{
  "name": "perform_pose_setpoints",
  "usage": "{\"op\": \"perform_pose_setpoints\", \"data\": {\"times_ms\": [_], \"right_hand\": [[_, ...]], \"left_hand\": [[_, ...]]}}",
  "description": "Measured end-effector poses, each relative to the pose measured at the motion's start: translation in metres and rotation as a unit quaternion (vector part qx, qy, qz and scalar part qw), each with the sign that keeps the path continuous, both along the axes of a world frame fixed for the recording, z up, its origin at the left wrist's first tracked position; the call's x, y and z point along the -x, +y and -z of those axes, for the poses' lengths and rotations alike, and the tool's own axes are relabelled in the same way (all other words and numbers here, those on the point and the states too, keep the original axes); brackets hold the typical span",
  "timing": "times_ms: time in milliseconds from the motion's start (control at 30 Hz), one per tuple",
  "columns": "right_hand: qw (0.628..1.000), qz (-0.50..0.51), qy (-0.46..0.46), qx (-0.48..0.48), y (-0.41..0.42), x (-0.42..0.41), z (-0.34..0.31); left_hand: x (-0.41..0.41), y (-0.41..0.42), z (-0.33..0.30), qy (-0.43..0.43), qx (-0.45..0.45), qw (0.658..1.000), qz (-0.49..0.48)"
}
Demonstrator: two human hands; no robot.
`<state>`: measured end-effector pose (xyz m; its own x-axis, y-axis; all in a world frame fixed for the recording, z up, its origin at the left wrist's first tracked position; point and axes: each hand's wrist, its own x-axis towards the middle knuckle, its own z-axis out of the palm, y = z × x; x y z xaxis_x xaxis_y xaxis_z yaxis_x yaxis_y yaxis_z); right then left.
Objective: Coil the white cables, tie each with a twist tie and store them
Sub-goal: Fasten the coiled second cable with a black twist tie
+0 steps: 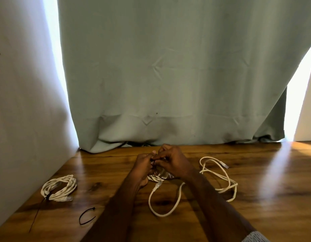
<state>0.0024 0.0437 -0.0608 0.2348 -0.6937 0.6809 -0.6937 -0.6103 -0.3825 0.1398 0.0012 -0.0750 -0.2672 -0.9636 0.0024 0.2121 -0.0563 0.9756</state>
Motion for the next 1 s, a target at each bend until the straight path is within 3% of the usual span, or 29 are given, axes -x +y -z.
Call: {"op": "perform_pose_setpoints", "data": {"times_ms": [100,167,267,333,400,633,833,1000], "right_hand": [[0.999,0.009,0.019,0.027,0.001,-0.004,-0.001],[0.999,0.016,-0.033,0.018,-0.001,-0.006,0.001],[0.97,0.013,-0.236,-0.063,0.006,-0.011,0.0],[0.919,-0.01,-0.375,-0.118,0.012,-0.009,-0.006],[0.879,-0.016,-0.456,-0.14,0.014,-0.004,-0.011],[0.862,0.032,-0.474,-0.178,0.017,0.003,-0.017],[0.898,0.051,-0.409,-0.154,0.015,0.004,-0.018],[0.919,0.045,-0.368,-0.135,0.015,0.004,-0.018]], "left_hand": [[0.002,0.0,0.0,-0.003,-0.009,1.0,-0.008],[0.004,0.001,-0.001,-0.009,-0.002,1.0,-0.02],[0.006,0.002,-0.002,-0.023,0.048,0.998,-0.037],[0.007,0.006,-0.003,-0.019,0.119,0.992,-0.033],[0.009,0.015,-0.006,-0.028,0.184,0.982,-0.019],[0.012,0.034,-0.015,-0.051,0.262,0.963,0.014],[0.01,0.029,-0.013,-0.075,0.294,0.953,-0.027],[0.011,0.021,-0.006,-0.061,0.242,0.965,-0.077]]}}
